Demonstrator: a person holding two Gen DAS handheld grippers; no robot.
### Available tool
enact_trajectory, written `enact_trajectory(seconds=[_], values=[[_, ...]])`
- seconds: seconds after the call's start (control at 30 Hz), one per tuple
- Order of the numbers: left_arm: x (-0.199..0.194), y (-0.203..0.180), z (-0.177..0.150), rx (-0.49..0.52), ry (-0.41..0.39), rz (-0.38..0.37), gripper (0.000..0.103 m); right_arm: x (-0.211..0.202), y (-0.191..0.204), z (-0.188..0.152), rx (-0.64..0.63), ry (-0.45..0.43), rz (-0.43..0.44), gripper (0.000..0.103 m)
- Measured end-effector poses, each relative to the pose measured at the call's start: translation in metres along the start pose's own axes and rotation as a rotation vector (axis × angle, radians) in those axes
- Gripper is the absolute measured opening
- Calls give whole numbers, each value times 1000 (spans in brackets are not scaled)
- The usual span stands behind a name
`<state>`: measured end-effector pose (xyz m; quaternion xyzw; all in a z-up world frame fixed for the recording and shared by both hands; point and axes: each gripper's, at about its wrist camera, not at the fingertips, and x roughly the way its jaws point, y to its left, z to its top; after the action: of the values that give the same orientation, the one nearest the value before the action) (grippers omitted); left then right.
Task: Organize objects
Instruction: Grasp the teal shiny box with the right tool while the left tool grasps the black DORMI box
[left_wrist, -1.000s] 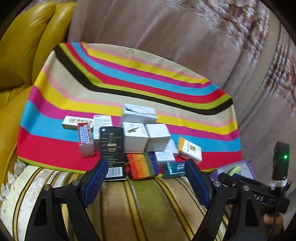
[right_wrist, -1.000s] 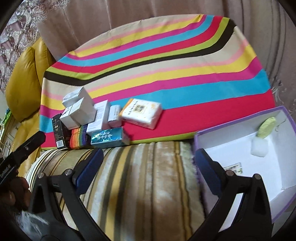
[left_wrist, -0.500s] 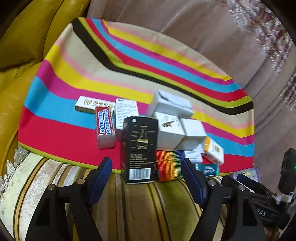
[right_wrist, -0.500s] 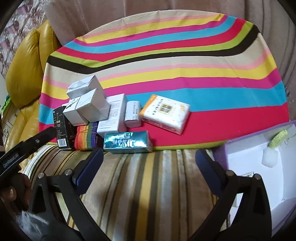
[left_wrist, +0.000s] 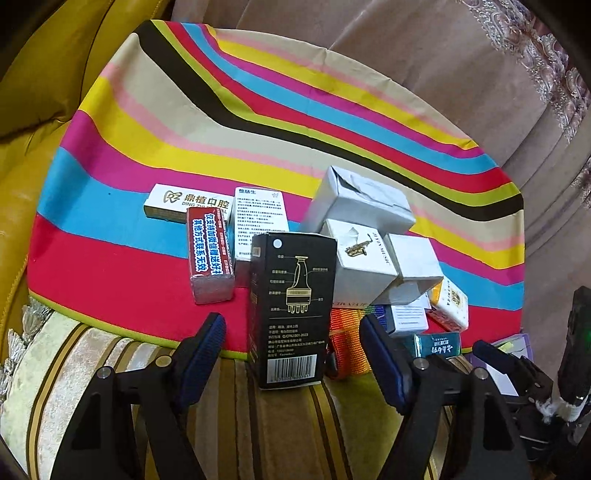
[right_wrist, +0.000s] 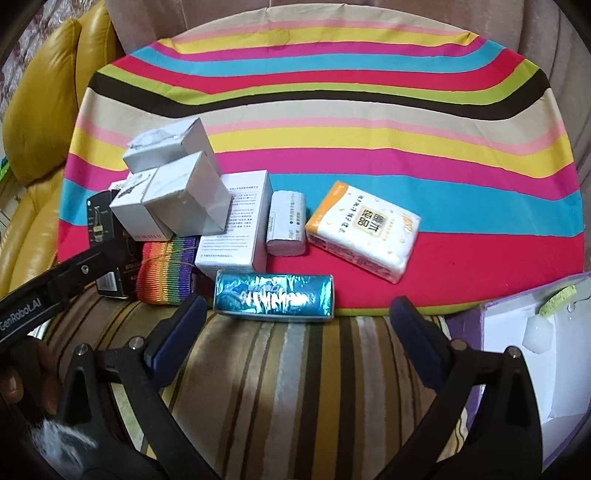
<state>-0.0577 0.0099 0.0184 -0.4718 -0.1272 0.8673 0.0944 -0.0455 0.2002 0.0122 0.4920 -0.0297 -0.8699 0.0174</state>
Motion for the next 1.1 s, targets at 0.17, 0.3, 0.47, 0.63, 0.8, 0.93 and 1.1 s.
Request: enact_trajectory(seconds=[0.17,0.3,0.47,0.63,0.8,0.93,1.1], values=[[6,5,1,-6,10,-1,70,10,4,4,-18,18,-29,100],[7,7,1,-7,10,-3,67,16,7,5,-28,28,-40,100],[10,8,0,-20,23,-12,54,18,9,2,-34,36,-49,98],[10,9,-1,-22,20,-16,48,18,11,1,-48,43,-66,94],[6,7,-3,-21,6,-16,46,20,12,-1,-40,49,-75,87],[1,9,-6,-32,-7,-20,43,21,9,-4,-24,57,-63,76],[-7,8,-9,-42,-28,-19,42,15,4,-5,-20,39,-40,76]])
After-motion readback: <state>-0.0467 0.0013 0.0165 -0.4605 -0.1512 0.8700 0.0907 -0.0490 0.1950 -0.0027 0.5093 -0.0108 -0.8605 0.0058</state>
